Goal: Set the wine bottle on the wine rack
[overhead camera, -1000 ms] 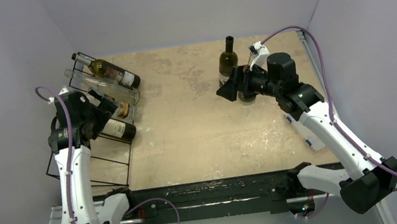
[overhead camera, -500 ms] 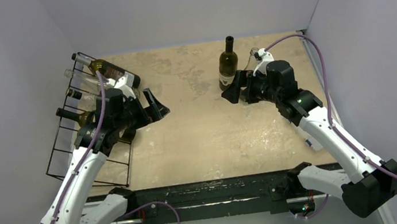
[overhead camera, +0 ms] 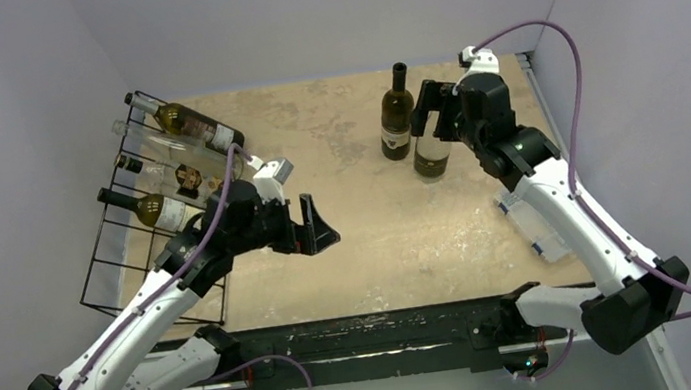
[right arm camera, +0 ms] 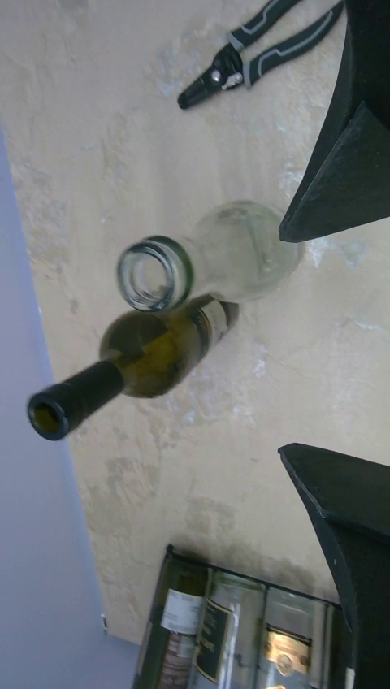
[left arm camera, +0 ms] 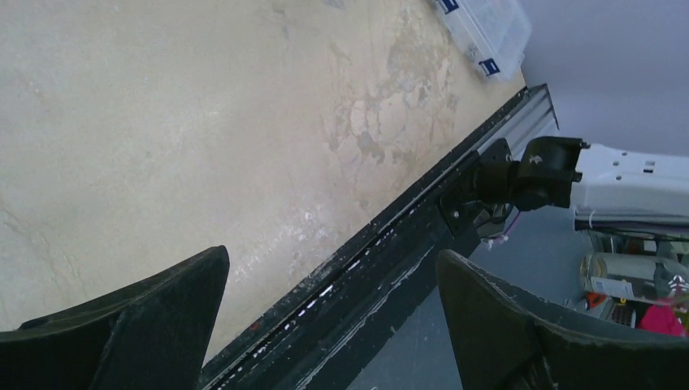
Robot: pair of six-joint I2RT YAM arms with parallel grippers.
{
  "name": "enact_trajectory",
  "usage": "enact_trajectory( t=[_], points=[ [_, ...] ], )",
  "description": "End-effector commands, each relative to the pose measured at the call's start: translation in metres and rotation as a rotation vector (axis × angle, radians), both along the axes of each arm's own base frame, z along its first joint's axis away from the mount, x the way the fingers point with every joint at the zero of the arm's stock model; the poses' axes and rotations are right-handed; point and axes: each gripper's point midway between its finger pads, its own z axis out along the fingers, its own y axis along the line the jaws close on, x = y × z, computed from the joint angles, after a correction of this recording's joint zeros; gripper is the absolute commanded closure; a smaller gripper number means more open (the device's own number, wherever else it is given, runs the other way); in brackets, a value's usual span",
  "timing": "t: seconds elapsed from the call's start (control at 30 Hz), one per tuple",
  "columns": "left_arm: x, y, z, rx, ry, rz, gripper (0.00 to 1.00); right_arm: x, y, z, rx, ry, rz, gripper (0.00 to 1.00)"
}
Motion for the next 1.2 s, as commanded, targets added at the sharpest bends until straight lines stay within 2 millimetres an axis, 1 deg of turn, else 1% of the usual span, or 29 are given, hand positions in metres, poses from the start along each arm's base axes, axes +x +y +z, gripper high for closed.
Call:
enact_trajectory(
  t=[0.0,0.1,0.23,0.37,0.57,0.77,0.97,1.17],
  points=[
    [-0.011,-0.013,0.020,-0.095,-0.102,-0.055,0.00,0.024,-0.026,0.026,-0.071,-0.062,-0.129,0.02],
    [-0.018,-0.014,0.024,-0.145,-0.114,-0.046,0.00,0.038,-0.033,0.031,-0.066,-0.078,-0.159,0.04],
    [-0.021,-0.005,0.024,-0.155,-0.137,-0.013,0.00,0.054,-0.034,0.034,-0.069,-0.088,-0.174,0.09],
    [-0.023,0.004,0.017,-0.135,-0.148,0.012,0.00,0.068,-0.032,0.028,-0.081,-0.091,-0.179,0.13],
    [-0.029,0.014,0.018,-0.112,-0.170,0.009,0.00,0.084,-0.034,0.016,-0.140,-0.102,-0.179,0.21],
    [-0.032,0.019,0.016,-0.094,-0.178,0.010,0.00,0.093,-0.037,0.004,-0.189,-0.086,-0.192,0.33],
    [-0.033,0.016,0.017,-0.100,-0.177,-0.006,0.00,0.094,-0.039,-0.005,-0.214,-0.090,-0.196,0.44],
    [-0.030,0.009,0.020,-0.108,-0.163,-0.024,0.00,0.098,-0.041,-0.012,-0.243,-0.090,-0.199,0.47]
  ],
)
